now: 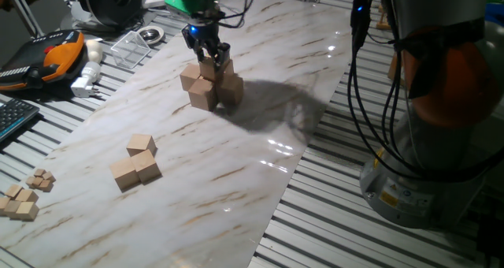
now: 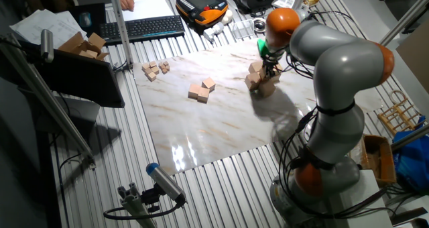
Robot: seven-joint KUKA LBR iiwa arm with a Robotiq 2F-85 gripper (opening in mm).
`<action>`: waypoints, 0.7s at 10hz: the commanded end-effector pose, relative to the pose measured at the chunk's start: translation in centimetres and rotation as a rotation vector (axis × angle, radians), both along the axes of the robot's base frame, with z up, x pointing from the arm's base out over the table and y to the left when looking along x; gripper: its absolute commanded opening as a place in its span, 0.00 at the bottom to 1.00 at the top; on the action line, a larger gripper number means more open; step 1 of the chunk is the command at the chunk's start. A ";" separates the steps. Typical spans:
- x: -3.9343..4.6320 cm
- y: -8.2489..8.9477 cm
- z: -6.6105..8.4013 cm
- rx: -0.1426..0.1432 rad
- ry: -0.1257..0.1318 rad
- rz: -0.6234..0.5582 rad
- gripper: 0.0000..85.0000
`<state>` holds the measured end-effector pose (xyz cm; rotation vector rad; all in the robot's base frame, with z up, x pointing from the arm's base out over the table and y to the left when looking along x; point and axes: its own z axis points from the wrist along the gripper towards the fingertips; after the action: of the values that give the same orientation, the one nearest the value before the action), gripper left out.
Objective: Stack the blocks into a cross shape
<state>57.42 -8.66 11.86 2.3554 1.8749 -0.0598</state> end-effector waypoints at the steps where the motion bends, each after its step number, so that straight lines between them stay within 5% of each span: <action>1: 0.05 0.0 -0.1 -0.005 0.009 -0.141 0.00; 7: 0.00 0.0 -0.1 0.045 0.049 0.021 0.00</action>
<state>57.41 -8.72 11.76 2.3818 1.9450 -0.0750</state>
